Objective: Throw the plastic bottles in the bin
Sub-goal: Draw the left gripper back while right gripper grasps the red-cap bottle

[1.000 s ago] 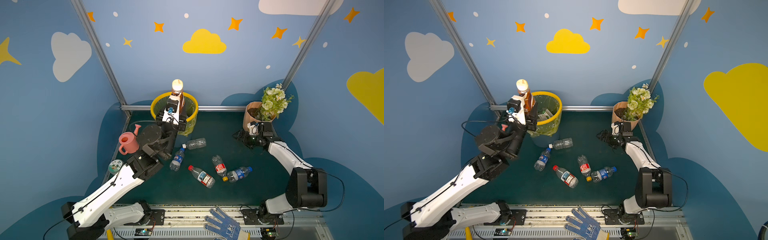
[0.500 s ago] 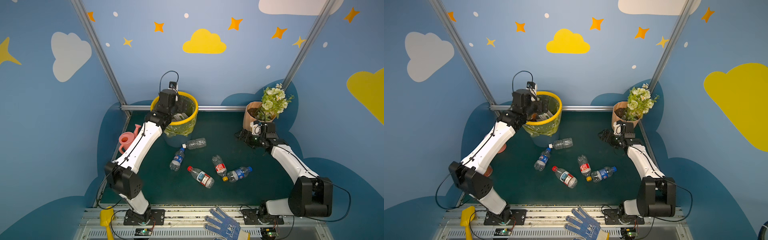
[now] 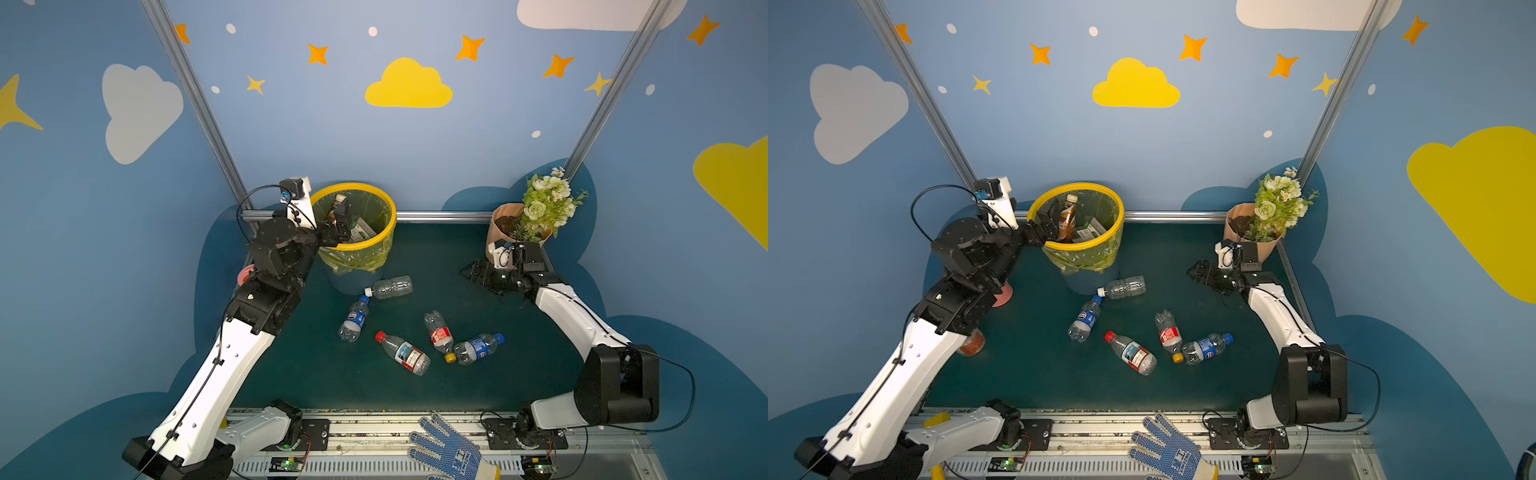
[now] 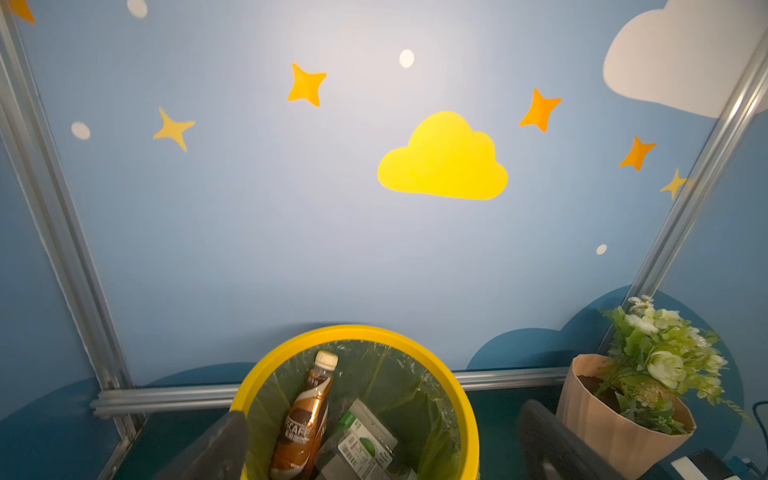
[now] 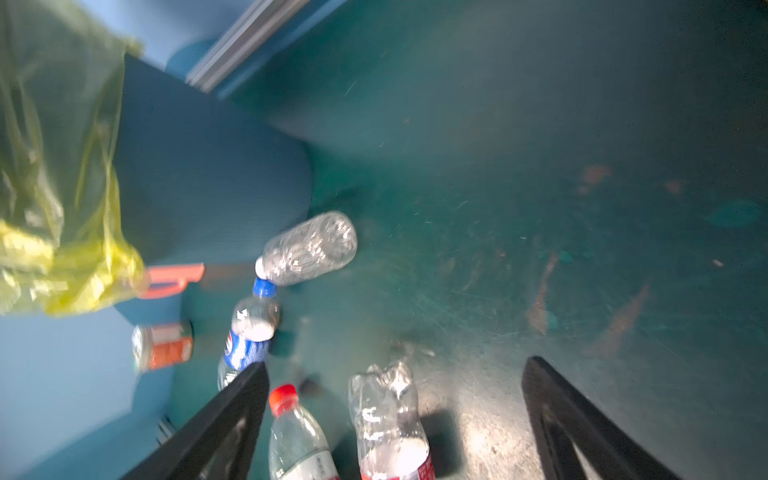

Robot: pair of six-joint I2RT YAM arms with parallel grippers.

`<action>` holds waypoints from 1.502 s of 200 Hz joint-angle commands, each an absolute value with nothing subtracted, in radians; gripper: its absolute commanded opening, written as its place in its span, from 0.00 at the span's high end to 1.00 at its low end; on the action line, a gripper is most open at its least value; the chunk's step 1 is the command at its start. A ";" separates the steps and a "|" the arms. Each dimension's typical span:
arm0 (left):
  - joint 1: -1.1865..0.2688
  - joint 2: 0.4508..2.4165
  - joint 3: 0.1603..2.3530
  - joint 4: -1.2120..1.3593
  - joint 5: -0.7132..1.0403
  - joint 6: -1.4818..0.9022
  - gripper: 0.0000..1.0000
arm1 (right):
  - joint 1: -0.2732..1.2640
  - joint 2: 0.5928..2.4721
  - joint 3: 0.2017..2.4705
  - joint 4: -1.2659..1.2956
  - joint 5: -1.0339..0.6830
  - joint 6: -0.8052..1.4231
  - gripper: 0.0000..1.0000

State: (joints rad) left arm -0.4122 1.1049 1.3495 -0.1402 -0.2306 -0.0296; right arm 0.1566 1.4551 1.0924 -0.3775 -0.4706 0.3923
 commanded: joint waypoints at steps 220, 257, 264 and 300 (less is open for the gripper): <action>-0.278 0.715 0.738 -0.419 -0.426 -0.478 0.00 | 0.880 1.911 1.486 -1.041 -0.314 -0.049 0.22; -0.279 0.689 0.730 -0.436 -0.440 -0.477 0.00 | 0.917 1.961 1.510 -1.075 -0.314 -0.058 0.22; -0.277 0.687 0.729 -0.437 -0.441 -0.480 0.00 | 0.923 1.971 1.515 -1.080 -0.311 -0.060 0.22; -0.279 0.679 0.718 -0.440 -0.442 -0.489 0.00 | 0.934 2.021 1.534 -1.103 -0.276 -0.054 0.22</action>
State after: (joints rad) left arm -0.2813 0.6868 0.7273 -0.4171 -0.4244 -0.4774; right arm 0.9257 1.9877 1.5089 -1.0492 -0.3058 -0.0444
